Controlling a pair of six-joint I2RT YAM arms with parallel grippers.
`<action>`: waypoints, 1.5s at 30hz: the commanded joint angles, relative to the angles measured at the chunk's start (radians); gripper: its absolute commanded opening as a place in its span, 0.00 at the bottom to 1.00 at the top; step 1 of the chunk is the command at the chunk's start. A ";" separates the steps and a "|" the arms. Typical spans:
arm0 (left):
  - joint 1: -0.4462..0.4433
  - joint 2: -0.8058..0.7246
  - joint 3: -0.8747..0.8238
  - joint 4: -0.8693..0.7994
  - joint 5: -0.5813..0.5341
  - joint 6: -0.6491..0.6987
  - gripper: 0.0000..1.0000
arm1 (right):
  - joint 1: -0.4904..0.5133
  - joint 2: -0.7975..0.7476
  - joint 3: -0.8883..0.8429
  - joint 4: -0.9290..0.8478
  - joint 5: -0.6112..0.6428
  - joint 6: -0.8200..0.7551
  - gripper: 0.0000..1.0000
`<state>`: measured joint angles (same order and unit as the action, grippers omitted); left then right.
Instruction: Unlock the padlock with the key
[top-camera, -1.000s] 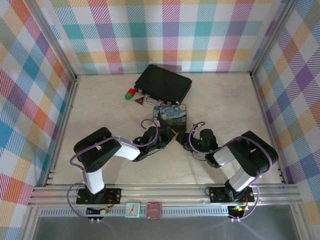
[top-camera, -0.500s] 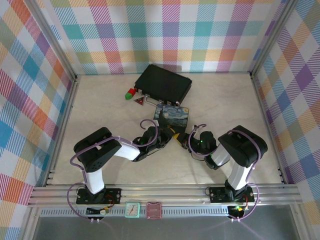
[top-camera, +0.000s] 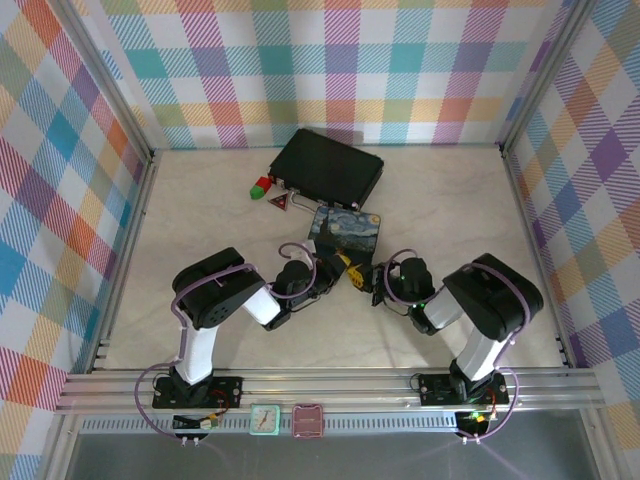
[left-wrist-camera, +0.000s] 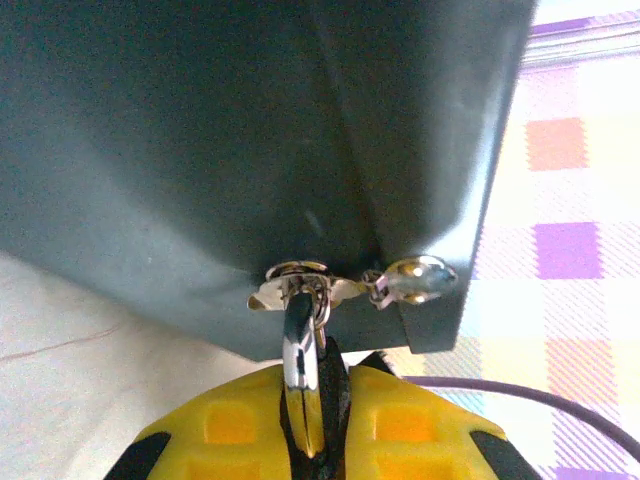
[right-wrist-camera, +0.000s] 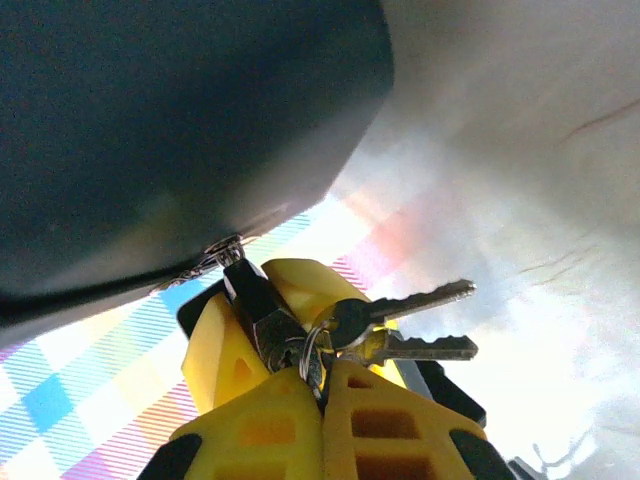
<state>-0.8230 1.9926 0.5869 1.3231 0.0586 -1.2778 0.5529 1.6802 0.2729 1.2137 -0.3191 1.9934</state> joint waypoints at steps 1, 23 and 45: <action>-0.028 -0.016 -0.028 0.043 0.062 0.078 0.00 | 0.013 -0.110 0.017 0.096 0.045 0.334 0.00; -0.030 -0.041 -0.103 0.019 -0.036 0.004 0.00 | -0.064 -0.311 0.161 -0.831 0.003 -0.713 0.44; 0.097 -0.519 -0.177 -0.674 -0.106 0.077 0.91 | 0.106 -0.402 0.497 -1.463 0.245 -1.399 0.56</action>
<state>-0.7490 1.5681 0.3649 0.9440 -0.0170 -1.2774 0.6167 1.2472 0.7349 -0.2039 -0.1081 0.6949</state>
